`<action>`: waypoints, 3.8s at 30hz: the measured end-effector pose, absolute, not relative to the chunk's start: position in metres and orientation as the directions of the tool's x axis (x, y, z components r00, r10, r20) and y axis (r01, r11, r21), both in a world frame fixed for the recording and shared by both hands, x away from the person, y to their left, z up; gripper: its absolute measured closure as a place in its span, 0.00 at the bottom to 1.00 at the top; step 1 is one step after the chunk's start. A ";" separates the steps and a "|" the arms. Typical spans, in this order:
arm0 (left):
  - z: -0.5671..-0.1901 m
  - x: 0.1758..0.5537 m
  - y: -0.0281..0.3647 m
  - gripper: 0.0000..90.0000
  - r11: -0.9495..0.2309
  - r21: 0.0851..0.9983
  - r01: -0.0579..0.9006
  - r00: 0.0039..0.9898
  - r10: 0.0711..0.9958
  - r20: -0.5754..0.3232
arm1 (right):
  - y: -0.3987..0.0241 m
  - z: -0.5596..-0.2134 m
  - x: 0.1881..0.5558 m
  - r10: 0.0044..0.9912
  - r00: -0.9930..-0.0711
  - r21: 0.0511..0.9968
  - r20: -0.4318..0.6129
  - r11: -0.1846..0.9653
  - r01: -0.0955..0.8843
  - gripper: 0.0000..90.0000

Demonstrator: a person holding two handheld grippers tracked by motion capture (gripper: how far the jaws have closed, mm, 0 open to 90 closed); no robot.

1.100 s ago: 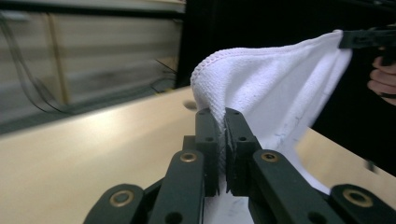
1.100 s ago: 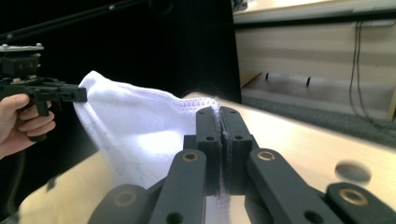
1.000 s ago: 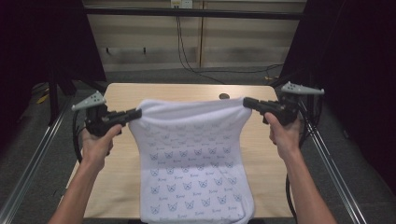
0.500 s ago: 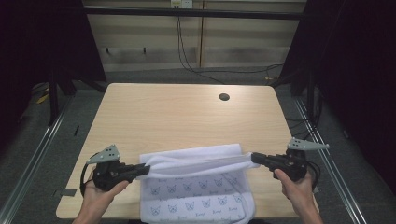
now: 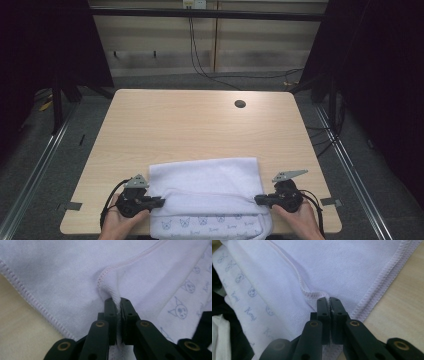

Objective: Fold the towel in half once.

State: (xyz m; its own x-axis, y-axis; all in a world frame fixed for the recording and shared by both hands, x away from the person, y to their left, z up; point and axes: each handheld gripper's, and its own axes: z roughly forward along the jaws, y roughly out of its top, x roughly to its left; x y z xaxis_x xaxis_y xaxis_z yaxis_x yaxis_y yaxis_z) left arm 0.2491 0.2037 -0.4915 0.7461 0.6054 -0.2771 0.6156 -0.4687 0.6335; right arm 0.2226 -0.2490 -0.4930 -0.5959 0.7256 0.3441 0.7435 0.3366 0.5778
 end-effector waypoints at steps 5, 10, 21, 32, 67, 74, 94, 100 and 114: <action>-0.493 0.281 0.204 0.95 -0.428 0.645 0.633 0.706 0.660 -0.255 | -0.246 -0.494 0.239 0.738 -0.591 0.586 0.326 0.333 0.739 0.97; -0.495 0.319 0.197 0.95 -0.437 0.663 0.608 0.705 0.681 -0.198 | -0.244 -0.494 0.254 0.753 -0.578 0.591 0.314 0.321 0.740 0.97; -0.499 0.369 0.186 0.96 -0.391 0.693 0.605 0.671 0.719 -0.180 | -0.246 -0.497 0.316 0.818 -0.515 0.619 0.256 0.271 0.737 0.97; -0.504 0.417 0.184 0.96 -0.320 0.711 0.627 0.609 0.770 -0.190 | -0.237 -0.501 0.385 0.881 -0.426 0.651 0.205 0.202 0.732 0.97; -0.419 0.468 0.190 0.96 -0.209 0.850 0.484 0.633 0.754 -0.175 | -0.260 -0.440 0.433 0.880 -0.382 0.803 0.283 0.001 0.596 0.97; -0.371 0.432 0.202 0.96 -0.152 0.896 0.417 0.685 0.700 -0.201 | -0.272 -0.378 0.419 0.834 -0.483 0.889 0.268 -0.020 0.458 0.97; -0.364 0.324 0.224 0.95 -0.247 0.887 0.390 0.772 0.613 -0.169 | -0.277 -0.346 0.317 0.713 -0.677 0.908 0.184 0.140 0.395 0.97; -0.372 0.305 0.227 0.95 -0.253 0.886 0.389 0.785 0.594 -0.175 | -0.276 -0.358 0.297 0.700 -0.689 0.909 0.189 0.141 0.393 0.97; -0.411 0.269 0.227 0.95 -0.310 0.849 0.428 0.799 0.570 -0.194 | -0.278 -0.396 0.248 0.690 -0.687 0.891 0.227 0.138 0.433 0.97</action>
State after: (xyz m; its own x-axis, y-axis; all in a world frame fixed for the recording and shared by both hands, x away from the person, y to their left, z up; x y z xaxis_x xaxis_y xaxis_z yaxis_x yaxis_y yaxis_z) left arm 0.2689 0.2268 -0.4110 0.7986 0.5696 -0.1944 0.4276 -0.3097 0.8493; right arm 0.2482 -0.2781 -0.3961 -0.6874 0.6899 0.2269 0.4328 0.1382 0.8909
